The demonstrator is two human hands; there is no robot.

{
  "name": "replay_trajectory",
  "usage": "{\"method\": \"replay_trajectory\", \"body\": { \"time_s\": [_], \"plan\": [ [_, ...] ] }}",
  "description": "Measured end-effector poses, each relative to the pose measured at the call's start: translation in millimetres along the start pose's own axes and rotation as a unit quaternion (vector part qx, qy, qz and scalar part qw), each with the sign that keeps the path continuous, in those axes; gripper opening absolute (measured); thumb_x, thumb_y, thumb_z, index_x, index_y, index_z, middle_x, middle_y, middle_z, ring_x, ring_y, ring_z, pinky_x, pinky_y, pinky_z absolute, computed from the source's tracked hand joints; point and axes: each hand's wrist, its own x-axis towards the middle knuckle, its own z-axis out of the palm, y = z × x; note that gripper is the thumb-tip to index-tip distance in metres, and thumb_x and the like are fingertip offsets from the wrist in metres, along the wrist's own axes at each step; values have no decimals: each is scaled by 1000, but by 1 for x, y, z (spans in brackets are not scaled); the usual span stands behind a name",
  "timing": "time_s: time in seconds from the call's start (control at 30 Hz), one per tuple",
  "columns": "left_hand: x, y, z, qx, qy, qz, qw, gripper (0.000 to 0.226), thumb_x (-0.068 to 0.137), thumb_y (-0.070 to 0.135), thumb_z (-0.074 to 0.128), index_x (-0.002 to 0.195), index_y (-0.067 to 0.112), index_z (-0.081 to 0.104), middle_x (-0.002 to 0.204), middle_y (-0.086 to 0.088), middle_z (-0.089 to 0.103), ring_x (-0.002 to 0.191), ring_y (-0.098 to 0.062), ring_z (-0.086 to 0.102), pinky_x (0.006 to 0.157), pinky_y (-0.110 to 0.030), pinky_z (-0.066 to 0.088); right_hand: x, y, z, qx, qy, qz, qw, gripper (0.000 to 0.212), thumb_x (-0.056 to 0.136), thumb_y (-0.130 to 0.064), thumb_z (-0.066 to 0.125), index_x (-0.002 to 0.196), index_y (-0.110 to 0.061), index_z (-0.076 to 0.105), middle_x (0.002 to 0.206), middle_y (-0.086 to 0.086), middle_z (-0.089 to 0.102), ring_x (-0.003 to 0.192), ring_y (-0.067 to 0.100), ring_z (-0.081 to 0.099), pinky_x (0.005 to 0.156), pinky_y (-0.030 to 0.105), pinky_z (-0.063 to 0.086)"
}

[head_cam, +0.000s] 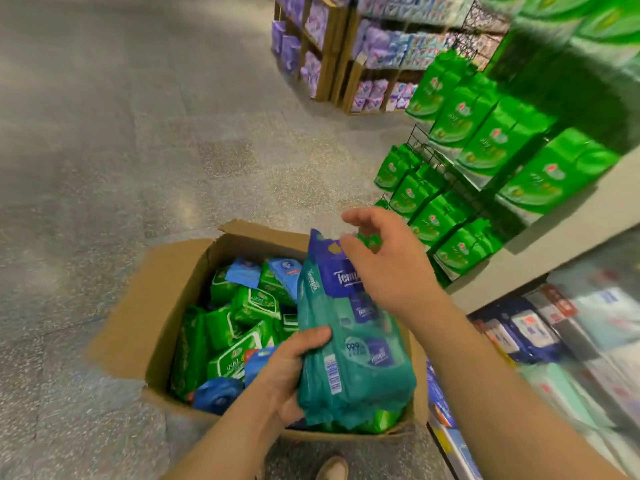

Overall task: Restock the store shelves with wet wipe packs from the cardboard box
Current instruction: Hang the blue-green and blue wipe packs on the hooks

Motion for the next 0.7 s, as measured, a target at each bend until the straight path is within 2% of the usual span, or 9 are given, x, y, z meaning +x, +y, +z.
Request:
{"method": "replay_trajectory", "body": {
  "time_s": [0.03, 0.07, 0.13, 0.17, 0.23, 0.3, 0.43, 0.57, 0.7],
  "plan": [
    [3, 2, 4, -1, -13, -1, 1000, 84, 31, 14, 102, 109, -2, 77, 112, -27, 73, 92, -41, 75, 76, -55, 62, -10, 10, -8, -1, 40, 7, 999, 30, 93, -25, 69, 122, -30, 62, 119, -10, 59, 112, 7, 55, 97, 25, 47],
    [6, 3, 8, -4, -28, -4, 1000, 83, 31, 13, 102, 109, -3, 77, 111, -28, 73, 92, -41, 75, 74, -54, 62, -21, 22, -17, 8, 67, 36, 997, 37, 92, -28, 70, 127, -30, 58, 122, -8, 56, 116, 9, 54, 96, 28, 50],
    [13, 4, 21, 0, -62, -4, 998, 81, 36, 12, 101, 111, -4, 76, 112, -28, 73, 93, -41, 75, 73, -52, 62, -46, 34, -34, 114, 53, 178, 976, 47, 91, -35, 75, 132, -23, 55, 122, -3, 60, 107, 8, 61, 79, 19, 56],
    [17, 3, 29, 10, -75, -2, 997, 80, 40, 12, 100, 115, -3, 75, 116, -27, 72, 98, -41, 74, 76, -52, 62, -56, 41, -41, 203, 18, 256, 945, 51, 89, -40, 76, 132, -17, 58, 120, 0, 66, 103, 11, 67, 75, 21, 59],
    [24, -1, 48, 37, -96, -10, 995, 83, 49, 15, 98, 126, -1, 70, 126, -26, 68, 109, -41, 70, 85, -53, 59, -77, 54, -57, 342, -39, 342, 874, 55, 88, -48, 69, 127, -9, 66, 115, 10, 75, 103, 27, 74, 89, 42, 61],
    [33, -10, 69, 69, -117, -29, 990, 81, 53, 16, 97, 127, 0, 69, 128, -25, 67, 110, -40, 70, 87, -52, 59, -97, 63, -74, 408, -46, 347, 843, 52, 88, -47, 62, 125, -10, 69, 117, 13, 76, 110, 33, 72, 103, 53, 53],
    [54, -41, 116, 131, -94, -72, 984, 87, 39, 17, 101, 120, 1, 74, 123, -26, 69, 101, -40, 73, 78, -51, 62, -129, 94, -112, 470, -6, 306, 828, 50, 92, -43, 69, 130, -12, 68, 128, 17, 70, 119, 39, 67, 110, 59, 45],
    [75, -88, 169, 161, -87, -103, 978, 93, 41, 16, 99, 127, -1, 69, 129, -29, 66, 106, -44, 71, 83, -54, 61, -159, 128, -166, 473, 66, 305, 824, 53, 82, -45, 75, 125, -13, 72, 124, 19, 72, 115, 42, 68, 107, 63, 46],
    [94, -149, 219, 183, -124, -126, 967, 87, 41, 13, 97, 122, -3, 71, 124, -30, 67, 101, -44, 72, 80, -53, 61, -200, 162, -225, 484, 141, 290, 813, 44, 83, -39, 76, 117, -11, 76, 116, 22, 74, 107, 43, 71, 101, 65, 50]
  ]
}}
